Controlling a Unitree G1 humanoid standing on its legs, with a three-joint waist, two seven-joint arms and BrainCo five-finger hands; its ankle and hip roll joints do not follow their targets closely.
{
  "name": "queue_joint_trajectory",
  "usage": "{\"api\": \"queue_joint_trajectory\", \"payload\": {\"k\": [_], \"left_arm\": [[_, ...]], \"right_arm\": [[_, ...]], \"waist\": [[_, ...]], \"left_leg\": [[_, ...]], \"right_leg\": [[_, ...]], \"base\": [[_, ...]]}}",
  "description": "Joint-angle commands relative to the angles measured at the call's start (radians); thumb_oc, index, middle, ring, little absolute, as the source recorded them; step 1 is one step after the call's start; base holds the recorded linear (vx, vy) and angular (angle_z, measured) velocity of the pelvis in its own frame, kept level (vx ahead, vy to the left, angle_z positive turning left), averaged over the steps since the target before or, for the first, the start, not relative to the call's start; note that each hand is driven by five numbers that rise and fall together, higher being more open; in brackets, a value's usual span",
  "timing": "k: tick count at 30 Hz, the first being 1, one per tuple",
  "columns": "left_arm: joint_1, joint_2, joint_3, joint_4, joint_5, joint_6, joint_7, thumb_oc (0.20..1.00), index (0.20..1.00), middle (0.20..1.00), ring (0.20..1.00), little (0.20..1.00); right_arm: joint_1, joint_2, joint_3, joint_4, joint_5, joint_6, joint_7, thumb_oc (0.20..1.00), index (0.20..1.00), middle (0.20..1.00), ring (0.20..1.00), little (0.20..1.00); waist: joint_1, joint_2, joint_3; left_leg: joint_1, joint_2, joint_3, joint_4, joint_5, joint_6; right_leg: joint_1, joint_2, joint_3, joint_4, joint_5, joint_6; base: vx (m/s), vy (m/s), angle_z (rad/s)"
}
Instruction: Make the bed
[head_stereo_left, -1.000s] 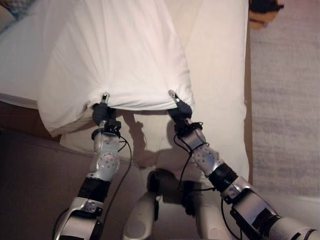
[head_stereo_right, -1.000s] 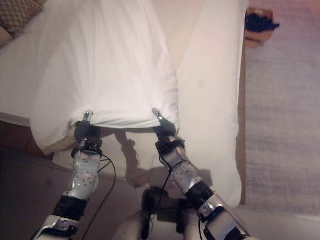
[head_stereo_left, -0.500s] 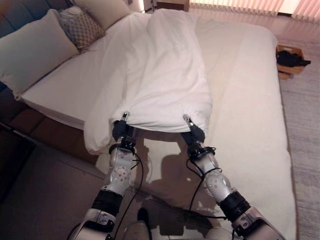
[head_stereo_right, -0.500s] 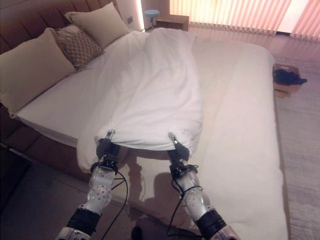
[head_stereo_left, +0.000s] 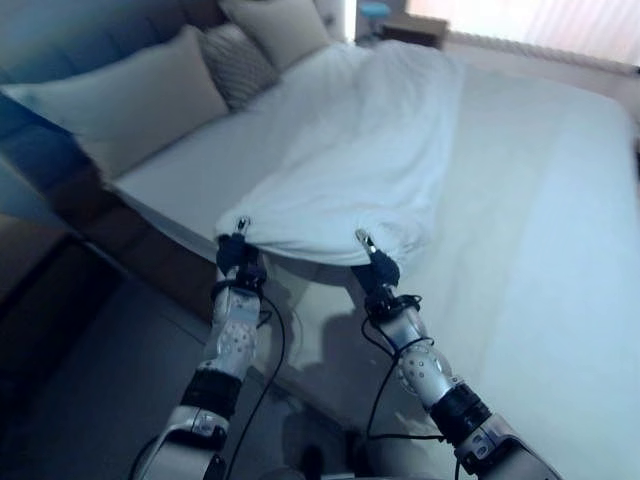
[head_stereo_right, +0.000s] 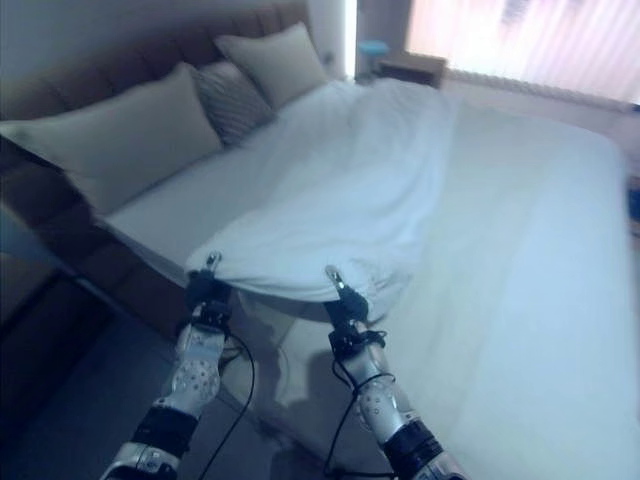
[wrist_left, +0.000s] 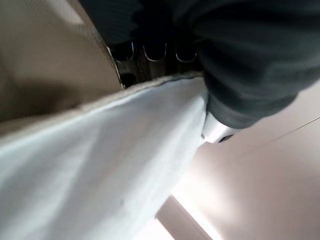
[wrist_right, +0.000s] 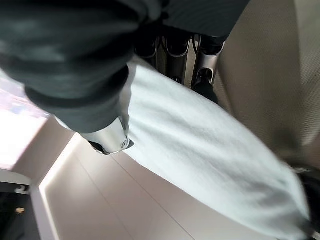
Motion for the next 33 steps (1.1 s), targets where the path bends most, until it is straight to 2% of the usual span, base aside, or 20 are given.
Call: {"api": "queue_joint_trajectory", "payload": {"k": [1, 3, 7, 9, 10, 13, 14, 16, 18, 19, 20, 21, 22, 24, 25, 27, 29, 30, 32, 33], "left_arm": [[-0.01, 0.178, 0.144, -0.091, 0.039, -0.148, 0.024, 0.2, 0.2, 0.2, 0.2, 0.2], [-0.012, 0.188, 0.15, -0.089, 0.044, -0.151, 0.033, 0.2, 0.2, 0.2, 0.2, 0.2], [-0.033, 0.204, 0.17, -0.082, 0.023, -0.175, 0.054, 0.2, 0.2, 0.2, 0.2, 0.2], [-0.038, 0.203, 0.169, -0.08, 0.023, -0.175, 0.056, 0.2, 0.2, 0.2, 0.2, 0.2], [-0.036, 0.202, 0.159, -0.076, 0.021, -0.168, 0.044, 0.2, 0.2, 0.2, 0.2, 0.2], [-0.027, 0.196, 0.156, -0.083, 0.029, -0.161, 0.046, 0.2, 0.2, 0.2, 0.2, 0.2], [-0.012, 0.165, 0.131, -0.114, 0.048, -0.158, 0.051, 0.2, 0.2, 0.2, 0.2, 0.2], [-0.003, 0.163, 0.132, -0.103, 0.054, -0.151, 0.052, 0.2, 0.2, 0.2, 0.2, 0.2], [0.013, 0.181, 0.137, -0.109, 0.097, -0.147, 0.072, 0.2, 0.2, 0.2, 0.2, 0.2], [0.013, 0.181, 0.137, -0.109, 0.097, -0.147, 0.072, 0.2, 0.2, 0.2, 0.2, 0.2], [0.018, 0.198, 0.144, -0.101, 0.127, -0.146, 0.096, 0.2, 0.2, 0.2, 0.2, 0.2], [0.018, 0.198, 0.145, -0.101, 0.128, -0.146, 0.097, 0.2, 0.2, 0.2, 0.2, 0.2], [0.023, 0.199, 0.145, -0.095, 0.126, -0.147, 0.099, 0.2, 0.2, 0.2, 0.2, 0.2], [0.026, 0.2, 0.148, -0.098, 0.129, -0.145, 0.102, 0.2, 0.2, 0.2, 0.2, 0.2], [0.051, 0.192, 0.173, -0.118, 0.135, -0.153, 0.118, 0.2, 0.2, 0.2, 0.2, 0.2], [0.052, 0.193, 0.179, -0.121, 0.143, -0.158, 0.125, 0.2, 0.2, 0.2, 0.2, 0.2], [0.046, 0.199, 0.182, -0.089, 0.159, -0.154, 0.128, 0.2, 0.2, 0.2, 0.2, 0.2], [0.045, 0.199, 0.183, -0.089, 0.159, -0.154, 0.128, 0.2, 0.2, 0.2, 0.2, 0.2], [0.041, 0.215, 0.189, -0.11, 0.18, -0.155, 0.126, 0.2, 0.2, 0.2, 0.2, 0.2], [0.015, 0.24, 0.196, -0.122, 0.183, -0.161, 0.132, 0.2, 0.2, 0.2, 0.2, 0.2]], "right_arm": [[0.017, 0.03, -0.056, -0.052, 0.01, -0.055, 0.026, 0.2, 0.2, 0.2, 0.2, 0.2], [0.009, 0.039, -0.043, -0.042, 0.002, -0.053, 0.022, 0.2, 0.2, 0.2, 0.2, 0.2], [-0.024, 0.078, 0.005, -0.004, -0.005, -0.03, 0.012, 0.2, 0.2, 0.2, 0.2, 0.2], [-0.024, 0.079, 0.007, 0.0, -0.009, -0.025, 0.009, 0.2, 0.2, 0.2, 0.2, 0.2], [-0.006, 0.073, 0.014, -0.015, -0.017, -0.012, 0.01, 0.2, 0.2, 0.2, 0.2, 0.2], [0.014, 0.081, 0.022, -0.025, -0.02, -0.004, 0.011, 0.2, 0.2, 0.2, 0.2, 0.2], [0.059, 0.102, 0.056, -0.048, -0.039, 0.013, 0.014, 0.2, 0.2, 0.2, 0.2, 0.2], [0.07, 0.116, 0.069, -0.043, -0.037, 0.02, 0.024, 0.2, 0.2, 0.2, 0.2, 0.2], [0.078, 0.143, 0.12, -0.029, -0.044, 0.043, 0.037, 0.2, 0.2, 0.2, 0.2, 0.2], [0.078, 0.143, 0.12, -0.029, -0.044, 0.043, 0.037, 0.2, 0.2, 0.2, 0.2, 0.2], [0.072, 0.154, 0.145, -0.019, -0.051, 0.049, 0.039, 0.2, 0.2, 0.2, 0.2, 0.2], [0.072, 0.154, 0.145, -0.019, -0.051, 0.049, 0.039, 0.2, 0.2, 0.2, 0.2, 0.2], [0.049, 0.167, 0.167, 0.0, -0.046, 0.05, 0.05, 0.2, 0.2, 0.2, 0.2, 0.2], [0.042, 0.172, 0.171, 0.004, -0.04, 0.05, 0.05, 0.2, 0.2, 0.2, 0.2, 0.2], [0.029, 0.189, 0.188, 0.022, -0.032, 0.044, 0.051, 0.2, 0.2, 0.2, 0.2, 0.2], [0.016, 0.189, 0.195, 0.028, -0.033, 0.04, 0.052, 0.2, 0.2, 0.2, 0.2, 0.2], [0.017, 0.164, 0.19, 0.002, -0.032, 0.031, 0.042, 0.2, 0.2, 0.2, 0.2, 0.2], [0.017, 0.163, 0.19, 0.001, -0.032, 0.031, 0.042, 0.2, 0.2, 0.2, 0.2, 0.2], [0.008, 0.145, 0.195, -0.017, -0.036, 0.03, 0.045, 0.2, 0.2, 0.2, 0.2, 0.2], [-0.005, 0.137, 0.188, -0.036, -0.028, 0.02, 0.046, 0.2, 0.2, 0.2, 0.2, 0.2]], "waist": [[0.055, -0.085, -0.077], [0.062, -0.086, -0.085], [0.082, -0.057, -0.084], [0.084, -0.053, -0.084], [0.082, -0.037, -0.099], [0.087, -0.037, -0.106], [0.099, -0.044, -0.105], [0.106, -0.045, -0.101], [0.123, -0.022, -0.091], [0.123, -0.023, -0.091], [0.125, -0.015, -0.085], [0.124, -0.013, -0.087], [0.132, -0.015, -0.079], [0.135, -0.014, -0.079], [0.148, -0.027, -0.076], [0.146, -0.031, -0.075], [0.124, -0.042, -0.073], [0.123, -0.042, -0.074], [0.126, -0.038, -0.081], [0.133, -0.029, -0.071]], "left_leg": [[0.076, 0.083, 0.073, -0.252, 0.054, 0.114], [0.087, 0.105, 0.04, -0.359, 0.067, 0.123], [0.059, 0.254, -0.16, -0.615, 0.221, 0.077], [0.06, 0.271, -0.142, -0.639, 0.24, 0.068], [0.053, 0.274, -0.088, -0.617, 0.23, 0.061], [0.075, 0.267, -0.08, -0.625, 0.221, 0.063], [0.074, 0.194, -0.029, -0.562, 0.154, 0.112], [0.084, 0.168, 0.002, -0.551, 0.133, 0.135], [0.12, 0.143, 0.057, -0.576, 0.12, 0.161], [0.12, 0.143, 0.056, -0.577, 0.12, 0.162], [0.147, 0.124, 0.075, -0.59, 0.105, 0.17], [0.145, 0.125, 0.075, -0.591, 0.107, 0.17], [0.174, 0.105, 0.091, -0.615, 0.103, 0.164], [0.18, 0.099, 0.093, -0.619, 0.105, 0.162], [0.21, 0.073, 0.101, -0.638, 0.103, 0.153], [0.217, 0.062, 0.097, -0.642, 0.106, 0.151], [0.222, 0.036, 0.069, -0.605, 0.085, 0.149], [0.219, 0.036, 0.069, -0.605, 0.087, 0.149], [0.2, 0.018, 0.08, -0.506, 0.068, 0.12], [0.164, 0.016, 0.074, -0.381, 0.098, 0.073]], "right_leg": [[0.072, -0.01, 0.007, 0.044, -0.137, 0.141], [0.071, -0.009, 0.029, 0.051, -0.144, 0.147], [0.089, -0.026, 0.138, 0.098, -0.21, 0.159], [0.102, -0.039, 0.144, 0.095, -0.217, 0.165], [0.122, -0.082, 0.135, 0.1, -0.23, 0.194], [0.138, -0.105, 0.139, 0.092, -0.228, 0.205], [0.093, -0.196, 0.138, 0.204, -0.125, 0.243], [0.063, -0.229, 0.142, 0.27, -0.077, 0.238], [-0.011, -0.271, 0.045, 0.369, -0.016, 0.213], [-0.011, -0.272, 0.045, 0.371, -0.017, 0.213], [-0.025, -0.253, -0.035, 0.372, -0.051, 0.208], [-0.026, -0.251, -0.036, 0.369, -0.048, 0.207], [-0.045, -0.161, -0.111, 0.284, -0.12, 0.2], [-0.034, -0.144, -0.141, 0.241, -0.12, 0.201], [-0.034, -0.071, -0.185, 0.141, -0.122, 0.201], [-0.048, -0.037, -0.161, 0.111, -0.113, 0.198], [-0.015, -0.003, -0.036, 0.082, -0.12, 0.175], [-0.016, -0.003, -0.036, 0.079, -0.116, 0.175], [0.031, -0.009, -0.049, 0.028, -0.101, 0.165], [0.071, -0.01, -0.053, 0.006, -0.099, 0.159]], "base": [[0.22, 0.097, -0.08], [0.28, 0.146, -0.43], [0.31, 0.304, -0.54], [0.3, 0.418, -0.56], [0.31, 0.482, -0.51], [0.27, 0.437, -0.45], [0.26, 0.514, -0.11], [0.27, 0.546, 0.14], [0.22, 0.556, 0.05], [0.21, 0.501, -0.36], [0.11, 0.219, -0.31], [0.22, 0.364, -0.21], [0.14, 0.182, -0.14], [0.14, 0.141, -0.29], [0.1, 0.063, -0.22], [0.11, 0.077, -0.16], [0.15, 0.07, 0.16], [0.18, 0.036, 0.77], [0.12, 0.004, 0.66], [0.06, -0.002, 0.24]]}}
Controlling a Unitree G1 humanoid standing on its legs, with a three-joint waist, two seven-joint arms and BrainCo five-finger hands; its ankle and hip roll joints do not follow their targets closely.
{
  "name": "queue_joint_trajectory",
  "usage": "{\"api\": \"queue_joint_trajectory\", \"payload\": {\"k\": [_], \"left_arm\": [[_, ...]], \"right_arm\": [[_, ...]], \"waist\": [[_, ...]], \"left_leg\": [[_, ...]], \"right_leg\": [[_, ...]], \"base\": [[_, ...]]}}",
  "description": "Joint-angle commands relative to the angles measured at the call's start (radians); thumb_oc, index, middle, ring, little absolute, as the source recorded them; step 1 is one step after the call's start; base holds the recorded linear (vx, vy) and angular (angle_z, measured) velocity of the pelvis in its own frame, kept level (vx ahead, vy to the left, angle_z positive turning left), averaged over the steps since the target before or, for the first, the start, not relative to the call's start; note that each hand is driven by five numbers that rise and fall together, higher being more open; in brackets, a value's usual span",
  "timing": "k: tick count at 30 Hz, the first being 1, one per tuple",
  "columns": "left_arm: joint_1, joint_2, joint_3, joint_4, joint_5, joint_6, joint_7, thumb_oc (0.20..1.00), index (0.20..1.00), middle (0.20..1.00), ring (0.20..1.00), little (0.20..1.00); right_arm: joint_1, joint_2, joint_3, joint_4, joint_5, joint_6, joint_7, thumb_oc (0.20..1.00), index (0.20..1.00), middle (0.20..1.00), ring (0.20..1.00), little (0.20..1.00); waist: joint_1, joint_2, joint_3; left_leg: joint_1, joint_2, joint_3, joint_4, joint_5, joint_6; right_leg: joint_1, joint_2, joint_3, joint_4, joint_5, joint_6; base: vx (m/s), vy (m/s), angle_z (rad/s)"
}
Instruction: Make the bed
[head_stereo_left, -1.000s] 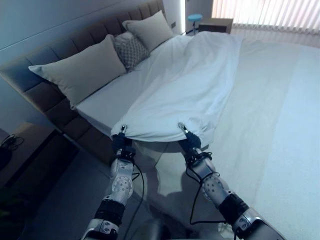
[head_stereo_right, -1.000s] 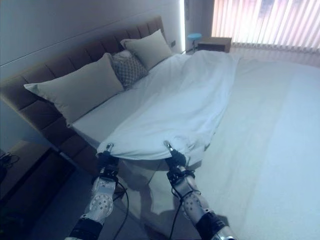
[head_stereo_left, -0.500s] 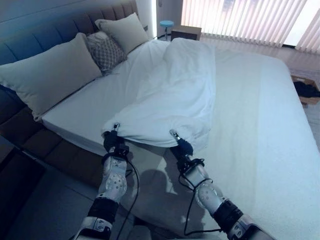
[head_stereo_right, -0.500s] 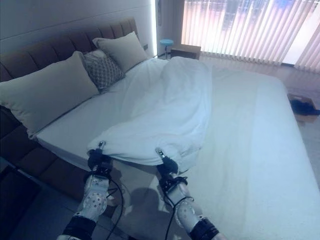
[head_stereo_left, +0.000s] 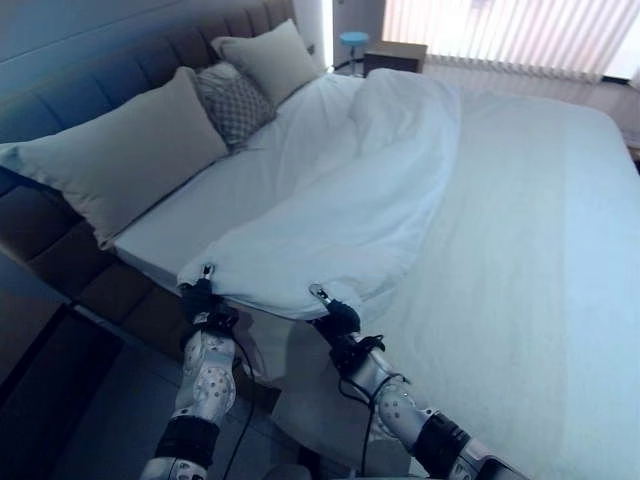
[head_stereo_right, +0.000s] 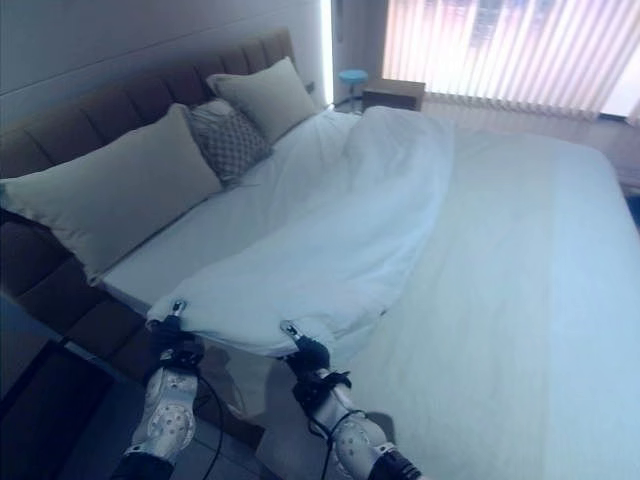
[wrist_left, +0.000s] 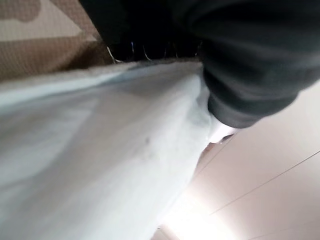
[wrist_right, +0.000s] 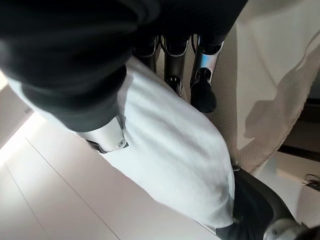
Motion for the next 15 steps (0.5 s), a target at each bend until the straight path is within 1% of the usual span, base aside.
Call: {"api": "queue_joint_trajectory", "payload": {"k": [1, 2, 3, 4, 5, 6, 7, 8, 9, 10, 11, 12, 13, 14, 15], "left_arm": [[-0.073, 0.143, 0.13, -0.083, 0.062, -0.144, 0.018, 0.2, 0.2, 0.2, 0.2, 0.2], [-0.095, 0.181, 0.156, -0.072, 0.07, -0.156, 0.027, 0.2, 0.2, 0.2, 0.2, 0.2], [-0.096, 0.182, 0.157, -0.07, 0.069, -0.156, 0.026, 0.2, 0.2, 0.2, 0.2, 0.2], [-0.105, 0.21, 0.192, -0.05, 0.056, -0.173, 0.039, 0.2, 0.2, 0.2, 0.2, 0.2], [-0.106, 0.223, 0.204, -0.051, 0.049, -0.181, 0.043, 0.2, 0.2, 0.2, 0.2, 0.2], [-0.1, 0.229, 0.212, -0.061, 0.042, -0.19, 0.047, 0.2, 0.2, 0.2, 0.2, 0.2], [-0.099, 0.229, 0.212, -0.062, 0.042, -0.19, 0.047, 0.2, 0.2, 0.2, 0.2, 0.2], [-0.077, 0.229, 0.243, -0.067, 0.045, -0.207, 0.065, 0.2, 0.2, 0.2, 0.2, 0.2], [-0.075, 0.228, 0.243, -0.069, 0.046, -0.206, 0.066, 0.2, 0.2, 0.2, 0.2, 0.2], [-0.057, 0.212, 0.254, -0.077, 0.056, -0.205, 0.073, 0.2, 0.2, 0.2, 0.2, 0.2], [-0.025, 0.182, 0.247, -0.116, 0.082, -0.207, 0.09, 0.2, 0.2, 0.2, 0.2, 0.2], [-0.023, 0.181, 0.247, -0.118, 0.084, -0.206, 0.091, 0.2, 0.2, 0.2, 0.2, 0.2], [-0.008, 0.162, 0.244, -0.121, 0.102, -0.203, 0.105, 0.2, 0.2, 0.2, 0.2, 0.2], [0.024, 0.141, 0.236, -0.135, 0.153, -0.174, 0.119, 0.2, 0.2, 0.2, 0.2, 0.2], [0.025, 0.14, 0.235, -0.136, 0.155, -0.174, 0.12, 0.2, 0.2, 0.2, 0.2, 0.2]], "right_arm": [[-0.047, 0.056, -0.004, -0.093, -0.023, -0.043, 0.043, 0.2, 0.2, 0.2, 0.2, 0.2], [-0.081, 0.045, -0.004, -0.106, -0.029, -0.049, 0.052, 0.2, 0.2, 0.2, 0.2, 0.2], [-0.082, 0.046, -0.004, -0.106, -0.029, -0.049, 0.052, 0.2, 0.2, 0.2, 0.2, 0.2], [-0.091, 0.051, -0.003, -0.118, -0.031, -0.054, 0.067, 0.2, 0.2, 0.2, 0.2, 0.2], [-0.093, 0.053, -0.008, -0.132, -0.03, -0.062, 0.066, 0.2, 0.2, 0.2, 0.2, 0.2], [-0.09, 0.05, -0.007, -0.144, -0.037, -0.064, 0.065, 0.2, 0.2, 0.2, 0.2, 0.2], [-0.089, 0.05, -0.007, -0.145, -0.037, -0.064, 0.064, 0.2, 0.2, 0.2, 0.2, 0.2], [-0.078, 0.037, -0.011, -0.167, -0.066, -0.066, 0.059, 0.2, 0.2, 0.2, 0.2, 0.2], [-0.077, 0.036, -0.009, -0.168, -0.067, -0.066, 0.058, 0.2, 0.2, 0.2, 0.2, 0.2], [-0.054, 0.03, -0.004, -0.171, -0.087, -0.06, 0.066, 0.2, 0.2, 0.2, 0.2, 0.2], [-0.016, 0.025, 0.004, -0.177, -0.117, -0.062, 0.054, 0.2, 0.2, 0.2, 0.2, 0.2], [-0.015, 0.025, 0.004, -0.177, -0.118, -0.062, 0.053, 0.2, 0.2, 0.2, 0.2, 0.2], [0.006, 0.027, 0.013, -0.173, -0.119, -0.057, 0.047, 0.2, 0.2, 0.2, 0.2, 0.2], [0.044, 0.018, 0.025, -0.134, -0.147, -0.037, 0.043, 0.2, 0.2, 0.2, 0.2, 0.2], [0.044, 0.018, 0.025, -0.134, -0.147, -0.037, 0.043, 0.2, 0.2, 0.2, 0.2, 0.2]], "waist": [[0.031, -0.018, -0.011], [0.042, -0.015, -0.007], [0.041, -0.015, -0.006], [0.042, -0.022, -0.013], [0.043, -0.023, -0.02], [0.046, -0.026, -0.023], [0.047, -0.027, -0.024], [0.052, -0.022, -0.027], [0.051, -0.022, -0.028], [0.05, -0.021, -0.035], [0.045, -0.018, -0.027], [0.044, -0.017, -0.029], [0.044, -0.015, -0.022], [0.048, -0.011, -0.001], [0.049, -0.011, -0.003]], "left_leg": [[-0.012, -0.106, 0.053, 0.221, -0.07, -0.067], [-0.048, -0.112, 0.035, 0.292, -0.052, -0.081], [-0.049, -0.112, 0.034, 0.295, -0.054, -0.081], [-0.068, -0.085, 0.042, 0.234, -0.093, -0.053], [-0.067, -0.067, 0.038, 0.174, -0.095, -0.039], [-0.07, -0.051, 0.029, 0.116, -0.081, -0.03], [-0.066, -0.052, 0.03, 0.109, -0.077, -0.029], [-0.074, -0.035, 0.007, 0.038, -0.046, -0.024], [-0.071, -0.035, 0.007, 0.033, -0.044, -0.024], [-0.057, -0.038, 0.004, 0.012, -0.045, -0.017], [-0.045, -0.045, -0.009, -0.019, -0.029, -0.009], [-0.045, -0.045, -0.01, -0.021, -0.028, -0.008], [-0.043, -0.046, -0.008, -0.036, -0.022, -0.004], [-0.047, -0.047, 0.0, -0.052, -0.017, 0.003], [-0.048, -0.046, 0.001, -0.053, -0.017, 0.003]], "right_leg": [[0.028, 0.02, 0.003, -0.131, 0.094, 0.059], [0.055, 0.013, 0.006, -0.147, 0.094, 0.055], [0.056, 0.014, 0.005, -0.148, 0.094, 0.055], [0.07, 0.005, 0.009, -0.162, 0.087, 0.062], [0.071, 0.007, 0.016, -0.168, 0.083, 0.068], [0.072, 0.009, 0.026, -0.171, 0.081, 0.071], [0.072, 0.008, 0.027, -0.171, 0.081, 0.072], [0.071, 0.012, 0.031, -0.171, 0.066, 0.076], [0.072, 0.012, 0.031, -0.171, 0.065, 0.076], [0.08, 0.009, 0.025, -0.175, 0.06, 0.078], [0.068, 0.005, 0.02, -0.174, 0.064, 0.078], [0.067, 0.005, 0.02, -0.174, 0.064, 0.078], [0.049, 0.001, 0.024, -0.167, 0.065, 0.078], [0.019, -0.005, 0.029, -0.158, 0.071, 0.079], [0.017, -0.005, 0.03, -0.157, 0.07, 0.079]], "base": [[0.13, 0.023, 0.41], [0.06, 0.026, 0.38], [0.16, 0.059, 0.37], [0.16, 0.06, 0.07], [0.22, 0.092, -0.05], [0.13, 0.058, -0.14], [0.16, 0.116, -0.19], [0.11, 0.084, -0.1], [0.16, 0.126, -0.1], [0.08, 0.141, 0.03], [0.08, 0.141, 0.08], [0.01, 0.16, 0.2], [-0.02, 0.173, 0.14], [-0.02, 0.173, 0.11], [-0.03, 0.16, -0.03]]}}
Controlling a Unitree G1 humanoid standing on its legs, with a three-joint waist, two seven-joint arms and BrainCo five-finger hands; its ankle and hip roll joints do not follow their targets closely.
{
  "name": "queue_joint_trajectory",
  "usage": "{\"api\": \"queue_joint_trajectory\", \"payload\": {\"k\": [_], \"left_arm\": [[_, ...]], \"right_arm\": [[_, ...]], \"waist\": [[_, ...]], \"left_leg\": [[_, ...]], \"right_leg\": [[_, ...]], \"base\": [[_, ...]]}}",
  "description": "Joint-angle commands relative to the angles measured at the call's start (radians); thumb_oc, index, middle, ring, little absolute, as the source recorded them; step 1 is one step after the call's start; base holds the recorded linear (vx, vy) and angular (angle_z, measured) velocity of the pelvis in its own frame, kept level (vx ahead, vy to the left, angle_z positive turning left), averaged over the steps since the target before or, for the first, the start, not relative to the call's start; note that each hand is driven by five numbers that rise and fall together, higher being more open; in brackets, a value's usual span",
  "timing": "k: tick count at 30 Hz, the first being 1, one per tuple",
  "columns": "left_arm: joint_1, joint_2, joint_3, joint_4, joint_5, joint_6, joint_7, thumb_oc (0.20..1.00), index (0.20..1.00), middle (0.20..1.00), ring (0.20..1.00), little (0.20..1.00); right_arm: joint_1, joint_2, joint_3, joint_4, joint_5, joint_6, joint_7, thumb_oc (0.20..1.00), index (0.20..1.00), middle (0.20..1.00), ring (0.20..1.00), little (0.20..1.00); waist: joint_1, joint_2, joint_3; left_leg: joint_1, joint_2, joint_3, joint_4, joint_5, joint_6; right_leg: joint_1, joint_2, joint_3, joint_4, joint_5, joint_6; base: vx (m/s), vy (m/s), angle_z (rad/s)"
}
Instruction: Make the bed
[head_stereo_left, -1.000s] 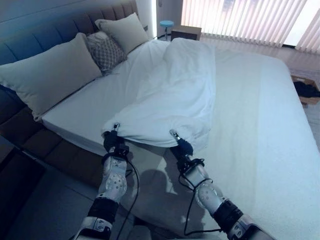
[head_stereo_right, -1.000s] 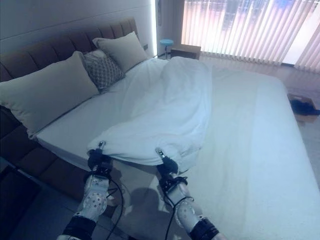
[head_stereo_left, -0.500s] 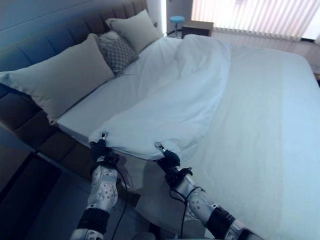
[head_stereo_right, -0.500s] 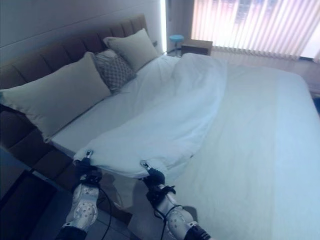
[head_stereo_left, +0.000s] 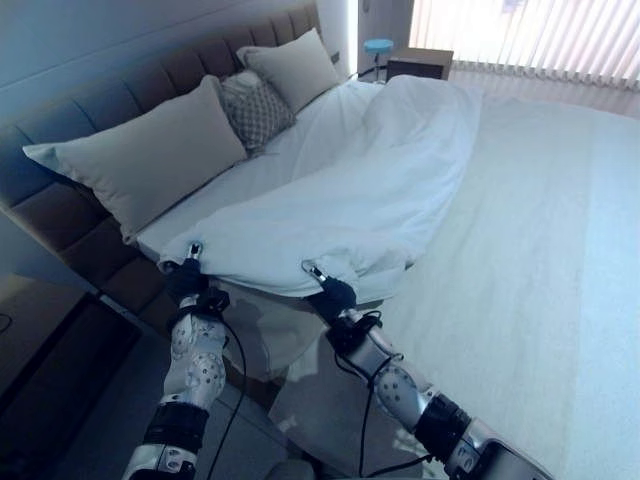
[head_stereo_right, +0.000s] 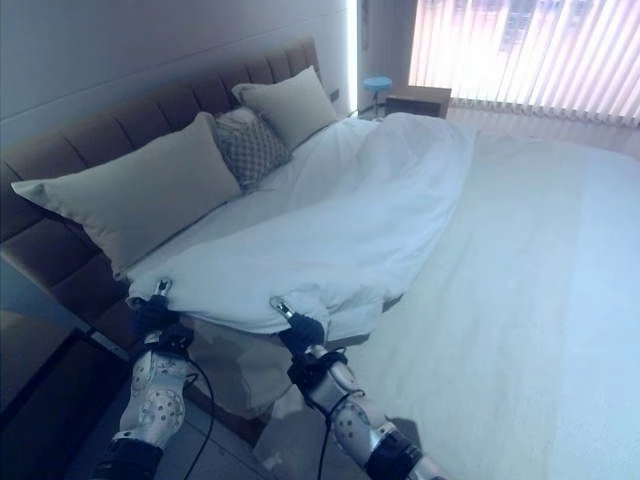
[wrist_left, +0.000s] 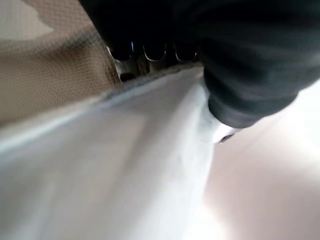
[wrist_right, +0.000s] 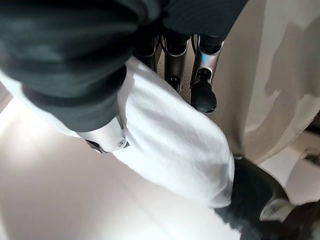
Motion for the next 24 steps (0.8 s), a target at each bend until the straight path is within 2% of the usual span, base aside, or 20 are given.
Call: {"api": "queue_joint_trajectory", "payload": {"k": [1, 2, 4, 5, 6, 7, 8, 10, 11, 18, 24], "left_arm": [[0.016, 0.112, 0.208, -0.034, 0.105, -0.124, 0.083, 0.2, 0.2, 0.2, 0.2, 0.2], [0.005, 0.114, 0.185, 0.028, 0.141, -0.112, 0.091, 0.2, 0.2, 0.2, 0.2, 0.2], [0.002, 0.109, 0.173, 0.049, 0.143, -0.107, 0.089, 0.2, 0.2, 0.2, 0.2, 0.2], [0.001, 0.108, 0.134, 0.125, 0.16, -0.073, 0.081, 0.2, 0.2, 0.2, 0.2, 0.2], [0.0, 0.109, 0.133, 0.126, 0.159, -0.074, 0.08, 0.2, 0.2, 0.2, 0.2, 0.2], [0.003, 0.117, 0.094, 0.169, 0.181, -0.035, 0.068, 0.2, 0.2, 0.2, 0.2, 0.2], [0.003, 0.117, 0.094, 0.169, 0.181, -0.035, 0.068, 0.2, 0.2, 0.2, 0.2, 0.2], [0.009, 0.137, 0.051, 0.193, 0.205, 0.01, 0.048, 0.2, 0.2, 0.2, 0.2, 0.2], [0.006, 0.136, 0.044, 0.202, 0.203, 0.012, 0.049, 0.2, 0.2, 0.2, 0.2, 0.2], [-0.043, 0.134, 0.026, 0.354, 0.183, 0.021, 0.068, 0.2, 0.2, 0.2, 0.2, 0.2], [-0.083, 0.149, 0.011, 0.397, 0.238, 0.032, 0.119, 0.2, 0.2, 0.2, 0.2, 0.2]], "right_arm": [[0.031, 0.027, 0.014, -0.002, -0.068, -0.018, 0.028, 0.2, 0.2, 0.2, 0.2, 0.2], [0.051, 0.034, 0.017, 0.072, -0.052, -0.002, 0.031, 0.2, 0.2, 0.2, 0.2, 0.2], [0.059, 0.042, 0.019, 0.116, -0.05, 0.007, 0.034, 0.2, 0.2, 0.2, 0.2, 0.2], [0.078, 0.058, 0.032, 0.207, -0.027, 0.04, 0.039, 0.2, 0.2, 0.2, 0.2, 0.2], [0.077, 0.058, 0.031, 0.208, -0.026, 0.04, 0.04, 0.2, 0.2, 0.2, 0.2, 0.2], [0.088, 0.07, 0.042, 0.263, 0.003, 0.063, 0.043, 0.2, 0.2, 0.2, 0.2, 0.2], [0.088, 0.07, 0.042, 0.263, 0.003, 0.063, 0.043, 0.2, 0.2, 0.2, 0.2, 0.2], [0.083, 0.079, 0.063, 0.331, 0.004, 0.103, 0.054, 0.2, 0.2, 0.2, 0.2, 0.2], [0.07, 0.079, 0.071, 0.354, -0.014, 0.11, 0.056, 0.2, 0.2, 0.2, 0.2, 0.2], [0.013, 0.075, 0.1, 0.406, -0.097, 0.102, 0.043, 0.2, 0.2, 0.2, 0.2, 0.2], [-0.012, 0.093, 0.095, 0.463, -0.141, 0.084, 0.009, 0.2, 0.2, 0.2, 0.2, 0.2]], "waist": [[0.046, -0.031, 0.006], [0.054, -0.03, 0.035], [0.059, -0.031, 0.049], [0.069, -0.034, 0.08], [0.07, -0.034, 0.079], [0.076, -0.041, 0.097], [0.076, -0.041, 0.096], [0.092, -0.049, 0.135], [0.099, -0.049, 0.149], [0.112, -0.064, 0.194], [0.115, -0.057, 0.222]], "left_leg": [[0.007, -0.066, 0.006, -0.036, -0.032, 0.005], [-0.024, -0.067, 0.015, -0.033, -0.031, 0.009], [-0.047, -0.068, 0.018, -0.027, -0.031, 0.01], [-0.081, -0.068, 0.018, -0.022, -0.027, 0.012], [-0.084, -0.068, 0.019, -0.022, -0.027, 0.012], [-0.105, -0.066, 0.017, -0.019, -0.024, 0.013], [-0.106, -0.066, 0.017, -0.019, -0.024, 0.013], [-0.151, -0.062, 0.008, -0.001, -0.023, 0.014], [-0.159, -0.063, 0.006, 0.008, -0.025, 0.014], [-0.21, -0.059, -0.013, -0.015, -0.001, 0.007], [-0.223, -0.059, -0.024, -0.044, 0.013, 0.003]], "right_leg": [[-0.009, -0.048, 0.103, -0.058, 0.045, 0.123], [-0.051, -0.051, 0.108, -0.05, 0.054, 0.127], [-0.075, -0.053, 0.106, -0.046, 0.061, 0.128], [-0.11, -0.055, 0.104, -0.043, 0.075, 0.132], [-0.113, -0.055, 0.104, -0.042, 0.075, 0.132], [-0.132, -0.053, 0.099, -0.043, 0.085, 0.132], [-0.133, -0.053, 0.099, -0.044, 0.085, 0.132], [-0.165, -0.052, 0.091, -0.042, 0.095, 0.133], [-0.169, -0.053, 0.086, -0.042, 0.094, 0.133], [-0.216, -0.047, 0.065, -0.07, 0.112, 0.136], [-0.232, -0.051, 0.043, -0.078, 0.112, 0.14]], "base": [[-0.1, 0.121, -0.09], [-0.1, 0.121, -0.13], [-0.11, 0.09, -0.09], [-0.1, 0.079, -0.05], [-0.07, 0.07, -0.04], [0.0, 0.0, 0.0], [0.0, 0.0, 0.0], [-0.04, -0.007, -0.02], [0.0, 0.0, 0.0], [0.02, -0.012, 0.1], [0.01, 0.005, 0.1]]}}
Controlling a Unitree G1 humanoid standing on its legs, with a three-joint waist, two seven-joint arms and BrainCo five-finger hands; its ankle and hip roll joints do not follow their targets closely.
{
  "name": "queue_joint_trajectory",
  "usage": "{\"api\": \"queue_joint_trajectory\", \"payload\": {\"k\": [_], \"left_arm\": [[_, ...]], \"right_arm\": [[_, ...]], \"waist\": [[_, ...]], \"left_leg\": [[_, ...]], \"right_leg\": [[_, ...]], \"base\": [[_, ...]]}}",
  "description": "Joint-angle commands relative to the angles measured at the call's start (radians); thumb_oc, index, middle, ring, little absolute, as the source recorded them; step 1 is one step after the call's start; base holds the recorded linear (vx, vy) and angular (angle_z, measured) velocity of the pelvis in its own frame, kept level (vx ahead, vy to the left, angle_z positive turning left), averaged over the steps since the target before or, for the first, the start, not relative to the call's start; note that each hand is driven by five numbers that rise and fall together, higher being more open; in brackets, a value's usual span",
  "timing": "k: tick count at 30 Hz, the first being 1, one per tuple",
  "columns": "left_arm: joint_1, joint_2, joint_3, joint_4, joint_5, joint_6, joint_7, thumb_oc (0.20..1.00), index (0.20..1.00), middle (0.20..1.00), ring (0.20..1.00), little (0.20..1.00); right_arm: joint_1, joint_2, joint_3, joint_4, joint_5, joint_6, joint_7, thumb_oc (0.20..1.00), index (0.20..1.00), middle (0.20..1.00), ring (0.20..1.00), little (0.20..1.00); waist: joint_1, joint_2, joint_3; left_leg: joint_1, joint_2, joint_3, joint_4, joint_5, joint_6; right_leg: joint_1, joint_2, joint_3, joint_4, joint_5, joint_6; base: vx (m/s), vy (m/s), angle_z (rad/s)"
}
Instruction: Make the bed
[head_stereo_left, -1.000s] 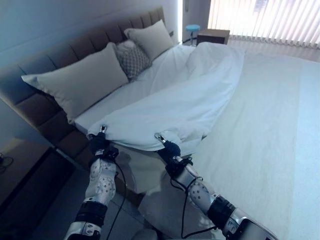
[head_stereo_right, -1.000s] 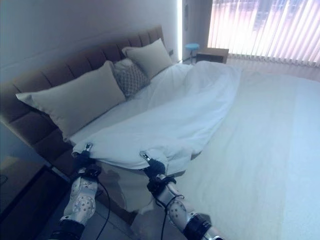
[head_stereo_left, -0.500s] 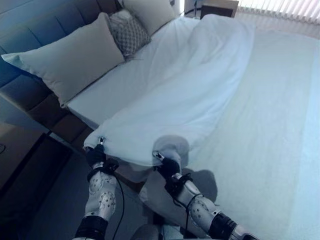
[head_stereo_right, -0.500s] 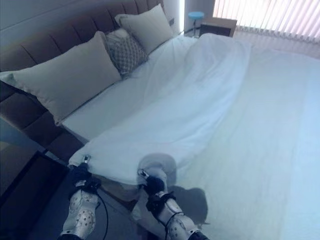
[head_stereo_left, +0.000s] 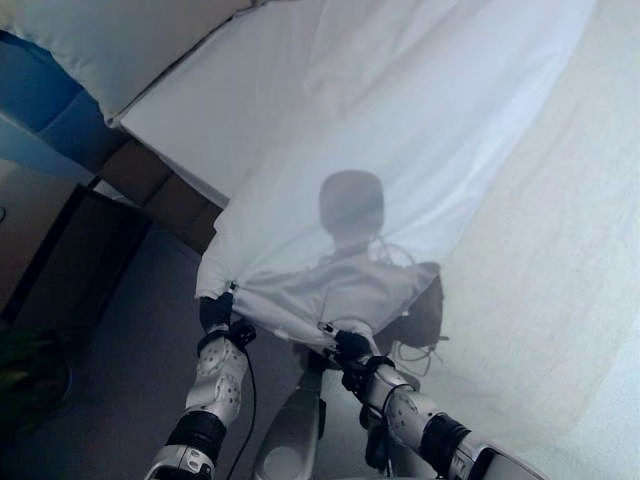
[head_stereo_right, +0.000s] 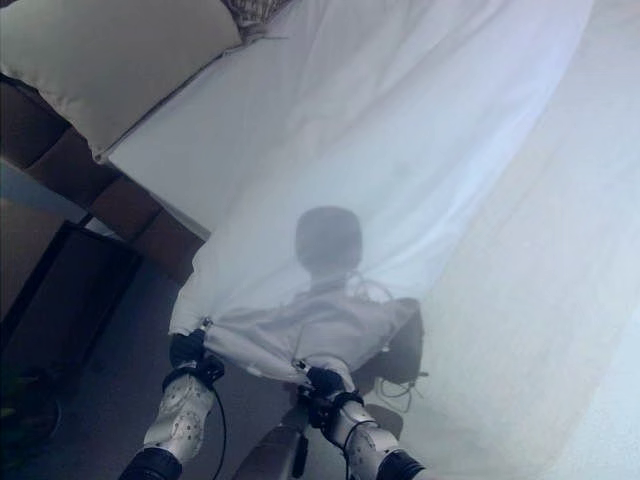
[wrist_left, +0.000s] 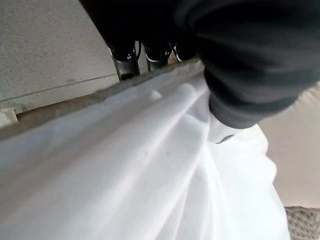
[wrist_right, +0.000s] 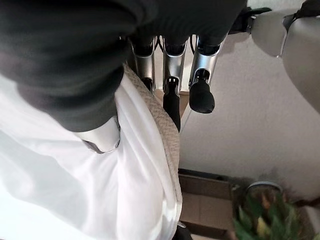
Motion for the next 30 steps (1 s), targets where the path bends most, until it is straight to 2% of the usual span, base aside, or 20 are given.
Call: {"api": "queue_joint_trajectory", "payload": {"k": [1, 7, 8, 9, 10, 13, 17, 22, 30], "left_arm": [[-0.013, 0.168, 0.092, 0.051, 0.039, -0.048, 0.11, 0.2, 0.2, 0.2, 0.2, 0.2], [-0.058, 0.183, 0.07, 0.128, 0.09, -0.02, 0.15, 0.2, 0.2, 0.2, 0.2, 0.2], [-0.077, 0.191, 0.058, 0.169, 0.11, 0.003, 0.164, 0.2, 0.2, 0.2, 0.2, 0.2], [-0.091, 0.199, 0.045, 0.21, 0.133, 0.029, 0.168, 0.526, 0.526, 0.526, 0.526, 0.526], [-0.109, 0.208, 0.031, 0.245, 0.174, 0.061, 0.174, 1.0, 1.0, 1.0, 1.0, 1.0], [-0.122, 0.233, 0.004, 0.297, 0.298, 0.131, 0.186, 1.0, 1.0, 1.0, 1.0, 1.0], [-0.106, 0.244, -0.004, 0.355, 0.355, 0.17, 0.173, 1.0, 1.0, 1.0, 1.0, 1.0], [-0.04, 0.21, 0.051, 0.454, 0.278, 0.181, 0.118, 1.0, 1.0, 1.0, 1.0, 1.0], [0.029, 0.178, 0.11, 0.495, 0.218, 0.184, 0.08, 1.0, 1.0, 1.0, 1.0, 1.0]], "right_arm": [[0.046, 0.077, 0.068, 0.015, -0.071, 0.004, -0.013, 0.2, 0.2, 0.2, 0.2, 0.2], [0.026, 0.095, 0.091, 0.074, -0.111, 0.01, -0.032, 0.2, 0.2, 0.2, 0.2, 0.2], [0.009, 0.1, 0.093, 0.103, -0.142, 0.015, -0.046, 1.0, 1.0, 1.0, 1.0, 1.0], [-0.004, 0.101, 0.094, 0.123, -0.172, 0.018, -0.06, 1.0, 1.0, 1.0, 1.0, 1.0], [-0.017, 0.1, 0.095, 0.136, -0.195, 0.023, -0.068, 1.0, 1.0, 1.0, 1.0, 1.0], [-0.033, 0.091, 0.072, 0.164, -0.249, 0.03, -0.082, 1.0, 1.0, 1.0, 1.0, 1.0], [-0.026, 0.055, 0.014, 0.183, -0.302, 0.031, -0.113, 1.0, 1.0, 1.0, 1.0, 1.0], [0.041, -0.017, -0.118, 0.187, -0.368, 0.051, -0.139, 1.0, 1.0, 1.0, 1.0, 1.0], [0.137, -0.086, -0.238, 0.178, -0.338, 0.06, -0.14, 1.0, 1.0, 1.0, 1.0, 1.0]], "waist": [[0.035, -0.038, 0.027], [0.032, -0.029, 0.051], [0.029, -0.025, 0.056], [0.027, -0.024, 0.057], [0.024, -0.022, 0.06], [0.013, -0.013, 0.06], [-0.004, -0.003, 0.056], [-0.051, 0.031, 0.044], [-0.103, 0.065, 0.028]], "left_leg": [[-0.015, -0.057, 0.0, -0.023, -0.005, -0.005], [-0.035, -0.062, 0.002, -0.004, -0.013, -0.004], [-0.037, -0.062, 0.005, -0.001, -0.015, -0.004], [-0.038, -0.061, 0.008, 0.002, -0.015, -0.004], [-0.037, -0.062, 0.01, 0.003, -0.015, -0.005], [-0.031, -0.06, 0.022, 0.0, -0.011, -0.01], [-0.018, -0.058, 0.035, -0.011, -0.007, -0.013], [0.017, -0.052, 0.062, -0.031, -0.006, -0.011], [0.064, -0.045, 0.086, -0.057, 0.004, -0.017]], "right_leg": [[-0.05, -0.062, 0.04, -0.019, 0.078, 0.128], [-0.061, -0.069, 0.032, -0.014, 0.081, 0.131], [-0.063, -0.069, 0.032, -0.015, 0.082, 0.132], [-0.063, -0.07, 0.032, -0.015, 0.082, 0.132], [-0.063, -0.07, 0.034, -0.015, 0.083, 0.132], [-0.061, -0.072, 0.032, -0.014, 0.085, 0.133], [-0.058, -0.073, 0.034, -0.012, 0.082, 0.135], [-0.056, -0.071, 0.052, 0.012, 0.065, 0.133], [-0.042, -0.066, 0.067, 0.026, 0.045, 0.125]], "base": [[0.0, 0.0, 0.0], [0.0, 0.014, 0.06], [0.0, 0.022, 0.04], [0.0, 0.0, 0.0], [0.0, 0.0, 0.0], [0.0, 0.0, 0.0], [0.0, 0.0, 0.0], [-0.01, 0.032, -0.03], [0.0, 0.003, -0.16]]}}
